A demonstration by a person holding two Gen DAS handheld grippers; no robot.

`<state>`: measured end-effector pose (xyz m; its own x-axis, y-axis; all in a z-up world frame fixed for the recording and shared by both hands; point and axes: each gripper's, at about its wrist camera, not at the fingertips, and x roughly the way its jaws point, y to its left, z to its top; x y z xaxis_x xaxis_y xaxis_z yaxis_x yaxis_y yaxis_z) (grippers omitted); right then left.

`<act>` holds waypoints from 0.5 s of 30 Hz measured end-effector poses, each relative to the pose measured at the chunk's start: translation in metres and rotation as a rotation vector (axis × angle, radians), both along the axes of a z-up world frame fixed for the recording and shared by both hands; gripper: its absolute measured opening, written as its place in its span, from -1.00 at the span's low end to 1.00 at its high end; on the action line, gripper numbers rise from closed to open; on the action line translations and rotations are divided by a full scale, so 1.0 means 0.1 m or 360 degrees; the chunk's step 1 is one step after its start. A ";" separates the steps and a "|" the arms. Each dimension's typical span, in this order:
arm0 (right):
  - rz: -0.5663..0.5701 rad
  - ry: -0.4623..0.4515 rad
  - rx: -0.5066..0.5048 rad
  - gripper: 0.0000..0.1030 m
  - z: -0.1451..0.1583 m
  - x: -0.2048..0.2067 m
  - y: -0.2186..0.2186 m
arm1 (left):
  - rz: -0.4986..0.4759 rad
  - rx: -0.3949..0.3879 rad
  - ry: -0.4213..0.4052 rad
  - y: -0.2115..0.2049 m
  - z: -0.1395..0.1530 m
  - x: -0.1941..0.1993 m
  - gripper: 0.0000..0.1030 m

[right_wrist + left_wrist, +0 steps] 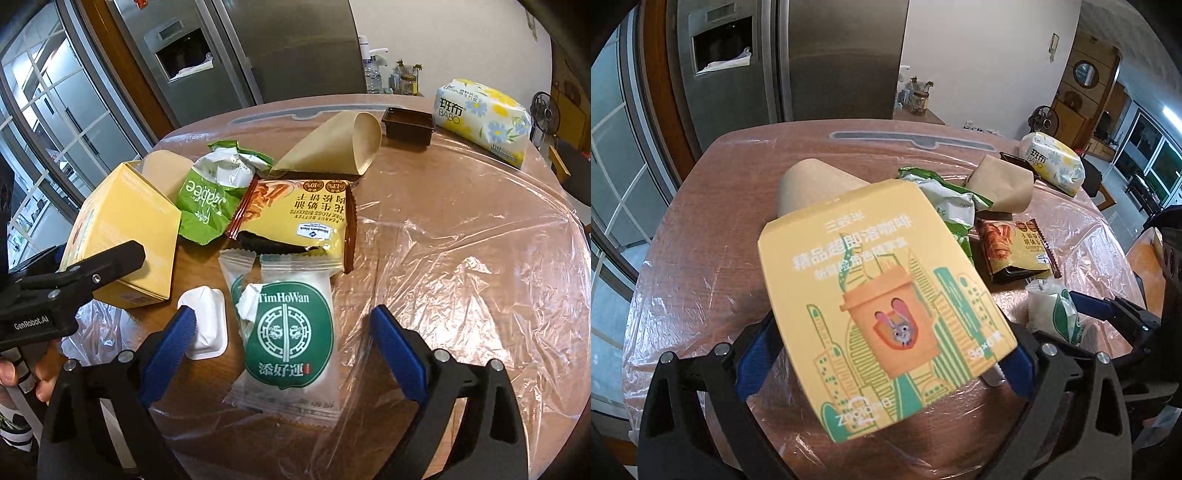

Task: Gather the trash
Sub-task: 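Grasp the yellow coffee box with the left tool while the right tool grasps the green TimHoWan wrapper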

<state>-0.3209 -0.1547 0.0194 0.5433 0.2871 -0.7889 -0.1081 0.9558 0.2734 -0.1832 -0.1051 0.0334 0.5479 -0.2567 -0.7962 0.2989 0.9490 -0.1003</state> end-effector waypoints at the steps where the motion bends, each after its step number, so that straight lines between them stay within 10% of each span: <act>1: -0.0001 0.0001 -0.0001 0.81 0.00 0.00 0.00 | -0.0001 0.0003 0.0000 0.00 0.00 0.01 0.93; 15: -0.0004 0.0013 -0.0086 0.76 0.01 0.02 0.03 | -0.0007 0.0024 0.0018 0.01 -0.04 0.03 0.87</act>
